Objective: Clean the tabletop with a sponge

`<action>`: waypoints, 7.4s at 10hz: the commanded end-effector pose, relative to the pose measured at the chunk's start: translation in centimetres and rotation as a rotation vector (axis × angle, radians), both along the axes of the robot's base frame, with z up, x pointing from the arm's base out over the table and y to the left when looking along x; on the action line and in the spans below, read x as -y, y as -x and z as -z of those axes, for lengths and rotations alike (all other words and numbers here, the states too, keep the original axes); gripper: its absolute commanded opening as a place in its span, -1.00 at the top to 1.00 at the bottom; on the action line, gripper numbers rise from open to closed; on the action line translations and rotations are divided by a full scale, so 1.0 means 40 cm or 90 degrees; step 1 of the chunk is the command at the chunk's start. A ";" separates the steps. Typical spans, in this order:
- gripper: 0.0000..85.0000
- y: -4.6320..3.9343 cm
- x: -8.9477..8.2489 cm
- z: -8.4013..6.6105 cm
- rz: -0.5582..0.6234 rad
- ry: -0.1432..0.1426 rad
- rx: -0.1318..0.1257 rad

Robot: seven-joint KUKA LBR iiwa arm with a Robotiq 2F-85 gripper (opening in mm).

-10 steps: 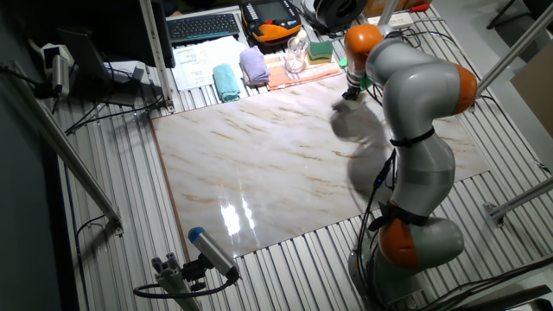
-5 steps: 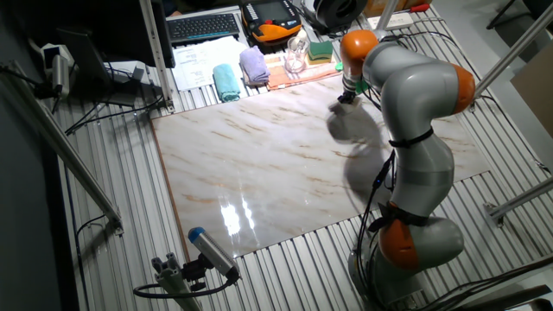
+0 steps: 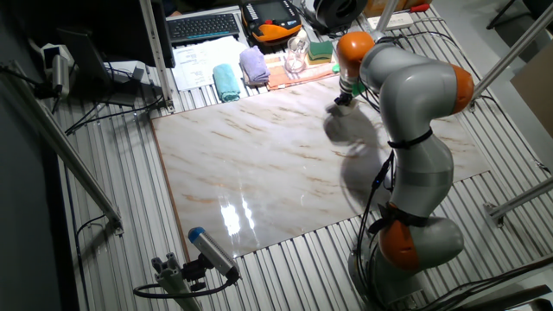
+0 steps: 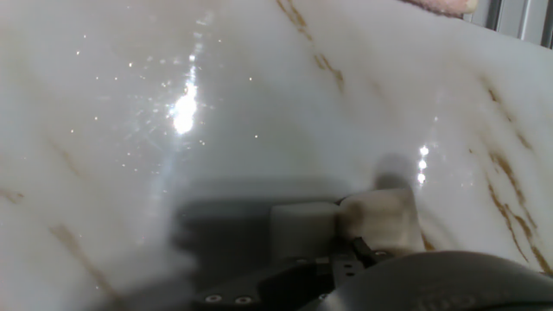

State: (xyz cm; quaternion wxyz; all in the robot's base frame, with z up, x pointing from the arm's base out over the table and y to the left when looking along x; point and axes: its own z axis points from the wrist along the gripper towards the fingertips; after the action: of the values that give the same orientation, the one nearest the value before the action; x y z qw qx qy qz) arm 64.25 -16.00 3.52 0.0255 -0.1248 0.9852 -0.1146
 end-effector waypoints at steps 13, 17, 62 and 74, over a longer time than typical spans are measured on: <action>1.00 0.030 -0.107 -0.006 0.036 -0.012 0.002; 1.00 0.037 -0.159 -0.024 0.049 -0.010 -0.002; 1.00 0.231 -0.506 0.059 0.195 -0.057 0.014; 1.00 0.244 -0.512 0.043 0.049 -0.093 -0.016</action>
State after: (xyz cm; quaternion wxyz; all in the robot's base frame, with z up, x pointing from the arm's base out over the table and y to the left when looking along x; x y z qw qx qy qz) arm 54.15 4.63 1.52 0.0146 -0.0879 0.9952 -0.0409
